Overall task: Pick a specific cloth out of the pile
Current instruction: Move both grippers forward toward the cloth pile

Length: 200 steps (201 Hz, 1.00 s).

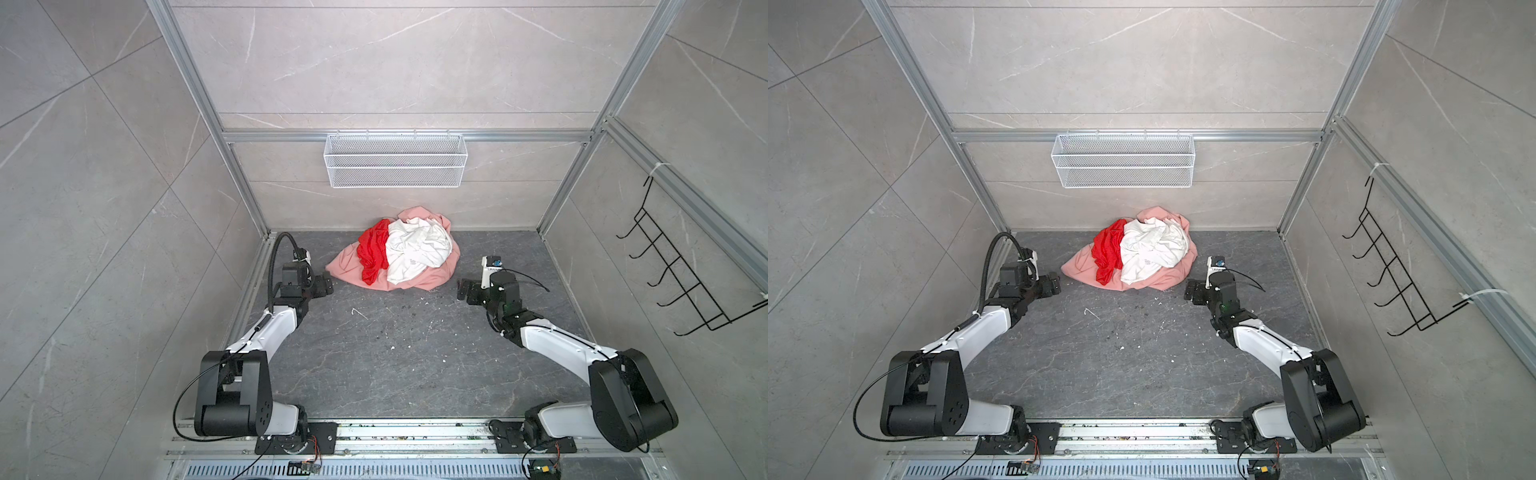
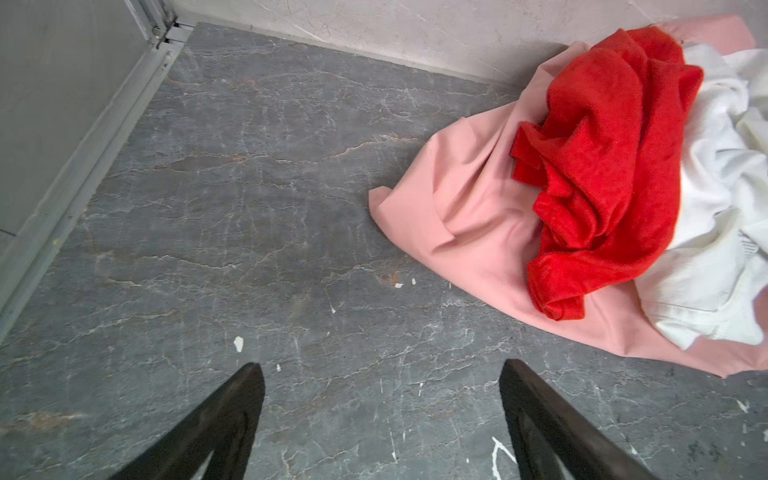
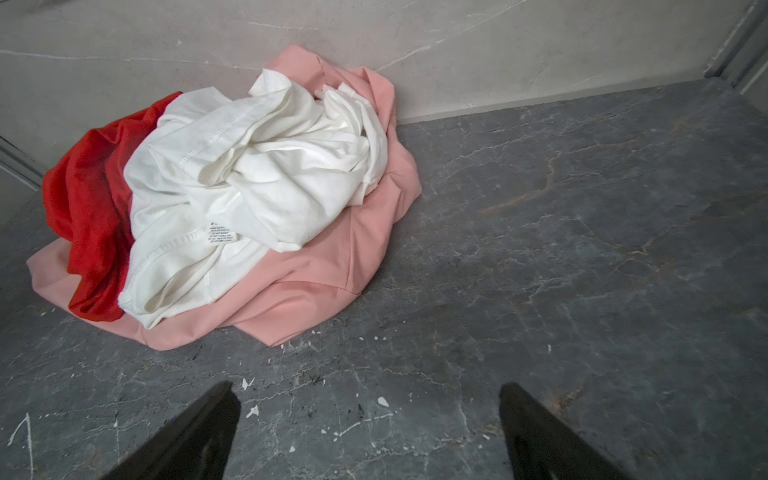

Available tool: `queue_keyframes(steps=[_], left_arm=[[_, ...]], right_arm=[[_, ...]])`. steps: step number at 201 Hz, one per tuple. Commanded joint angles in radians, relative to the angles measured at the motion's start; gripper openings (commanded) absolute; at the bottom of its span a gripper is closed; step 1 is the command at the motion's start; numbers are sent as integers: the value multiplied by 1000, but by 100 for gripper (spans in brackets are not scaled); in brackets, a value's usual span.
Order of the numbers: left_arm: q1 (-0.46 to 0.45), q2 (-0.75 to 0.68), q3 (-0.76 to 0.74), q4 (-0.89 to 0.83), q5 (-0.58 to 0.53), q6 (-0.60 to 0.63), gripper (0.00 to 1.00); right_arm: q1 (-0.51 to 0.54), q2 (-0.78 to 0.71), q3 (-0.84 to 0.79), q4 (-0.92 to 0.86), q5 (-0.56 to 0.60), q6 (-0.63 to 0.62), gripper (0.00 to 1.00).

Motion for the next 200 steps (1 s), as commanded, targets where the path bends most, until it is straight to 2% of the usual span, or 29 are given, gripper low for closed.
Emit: queue_keyframes(steps=[1, 41, 145, 200], left_arm=[[-13, 18, 60, -14, 73, -44, 93], [-20, 67, 119, -14, 155, -61, 93], [-52, 187, 251, -19, 285, -101, 93], [-56, 282, 354, -31, 403, -102, 90]], right_arm=[[17, 24, 37, -5, -11, 13, 99], [47, 66, 75, -4, -27, 10, 99], [118, 158, 169, 6, -57, 32, 99], [135, 197, 218, -2, -85, 28, 99]])
